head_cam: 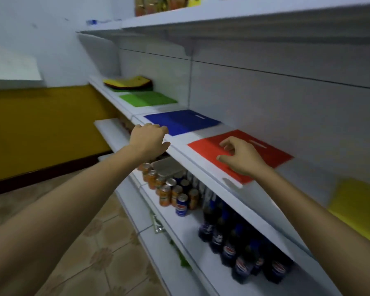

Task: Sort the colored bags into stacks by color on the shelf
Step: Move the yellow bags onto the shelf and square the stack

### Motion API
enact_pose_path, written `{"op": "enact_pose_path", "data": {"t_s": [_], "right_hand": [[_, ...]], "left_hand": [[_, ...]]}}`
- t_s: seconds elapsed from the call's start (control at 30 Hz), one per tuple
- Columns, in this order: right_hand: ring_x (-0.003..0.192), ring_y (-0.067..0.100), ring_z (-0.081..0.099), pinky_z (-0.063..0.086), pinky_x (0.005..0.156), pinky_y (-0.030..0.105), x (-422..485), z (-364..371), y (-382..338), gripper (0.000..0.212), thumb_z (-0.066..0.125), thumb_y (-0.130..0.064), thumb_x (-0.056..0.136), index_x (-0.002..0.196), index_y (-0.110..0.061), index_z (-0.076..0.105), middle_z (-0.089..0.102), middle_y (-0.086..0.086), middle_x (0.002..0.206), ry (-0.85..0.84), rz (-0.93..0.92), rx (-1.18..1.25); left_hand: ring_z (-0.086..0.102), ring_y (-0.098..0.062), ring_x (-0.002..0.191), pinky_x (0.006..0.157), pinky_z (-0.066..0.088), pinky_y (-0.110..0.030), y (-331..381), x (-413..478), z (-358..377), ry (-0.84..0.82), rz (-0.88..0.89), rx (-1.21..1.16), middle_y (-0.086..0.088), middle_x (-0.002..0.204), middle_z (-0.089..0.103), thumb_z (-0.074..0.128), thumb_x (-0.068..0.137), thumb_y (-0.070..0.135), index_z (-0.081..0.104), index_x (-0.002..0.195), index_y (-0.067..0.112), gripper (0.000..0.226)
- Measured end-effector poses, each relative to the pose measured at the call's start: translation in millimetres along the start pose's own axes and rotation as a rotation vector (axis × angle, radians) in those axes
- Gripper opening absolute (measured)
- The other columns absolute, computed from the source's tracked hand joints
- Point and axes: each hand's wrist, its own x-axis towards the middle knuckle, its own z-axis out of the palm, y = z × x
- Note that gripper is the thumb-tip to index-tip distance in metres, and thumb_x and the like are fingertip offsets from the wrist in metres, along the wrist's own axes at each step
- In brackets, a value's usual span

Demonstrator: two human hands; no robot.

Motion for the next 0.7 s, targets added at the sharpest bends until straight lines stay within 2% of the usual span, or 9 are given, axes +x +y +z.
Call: {"op": "enact_pose_path", "data": {"t_s": [0.1, 0.3, 0.4, 0.5, 0.7], "right_hand": [[0.109, 0.022, 0.059, 0.049, 0.091, 0.04, 34.3, 51.8, -51.6, 0.039, 0.068, -0.029, 0.082, 0.119, -0.02, 0.06, 0.063, 0.002, 0.119, -0.066, -0.086, -0.066], [0.105, 0.022, 0.06, 0.047, 0.086, 0.037, 95.0, 169.0, -170.2, 0.033, 0.062, -0.029, 0.087, 0.119, -0.019, 0.06, 0.066, 0.001, 0.113, -0.09, -0.306, -0.133], [0.109, 0.022, 0.058, 0.044, 0.093, 0.04, 119.6, 225.8, -222.8, 0.039, 0.06, -0.031, 0.088, 0.125, -0.019, 0.056, 0.064, 0.002, 0.116, -0.136, -0.367, -0.153], [0.112, 0.022, 0.056, 0.038, 0.094, 0.04, 142.8, 278.0, -270.5, 0.044, 0.06, -0.03, 0.089, 0.13, -0.021, 0.05, 0.06, 0.001, 0.121, -0.176, -0.425, -0.22], [0.112, 0.024, 0.056, 0.041, 0.088, 0.038, 178.6, 344.0, -328.9, 0.054, 0.062, -0.027, 0.087, 0.137, -0.022, 0.042, 0.057, 0.003, 0.127, -0.221, -0.479, -0.298]], "left_hand": [[0.057, -0.026, 0.109, 0.078, 0.041, -0.036, -75.4, -14.6, 9.6, -0.027, -0.061, 0.014, -0.003, 0.119, 0.061, 0.048, 0.094, 0.044, 0.048, 0.131, 0.021, 0.044], [0.058, -0.023, 0.106, 0.075, 0.043, -0.035, -236.4, -61.8, 39.4, -0.104, -0.245, 0.069, 0.0, 0.116, 0.061, 0.045, 0.096, 0.048, 0.044, 0.135, 0.023, 0.046], [0.058, -0.023, 0.105, 0.071, 0.046, -0.033, -303.7, -83.5, 54.0, -0.119, -0.316, 0.104, 0.0, 0.117, 0.062, 0.045, 0.096, 0.048, 0.046, 0.132, 0.022, 0.045], [0.059, -0.022, 0.105, 0.067, 0.044, -0.031, -363.2, -98.7, 69.6, -0.158, -0.392, 0.118, -0.001, 0.119, 0.062, 0.045, 0.096, 0.047, 0.046, 0.133, 0.021, 0.045], [0.059, -0.022, 0.105, 0.069, 0.045, -0.032, -428.0, -105.5, 93.1, -0.168, -0.469, 0.129, -0.001, 0.117, 0.062, 0.044, 0.096, 0.047, 0.046, 0.132, 0.02, 0.045]]}}
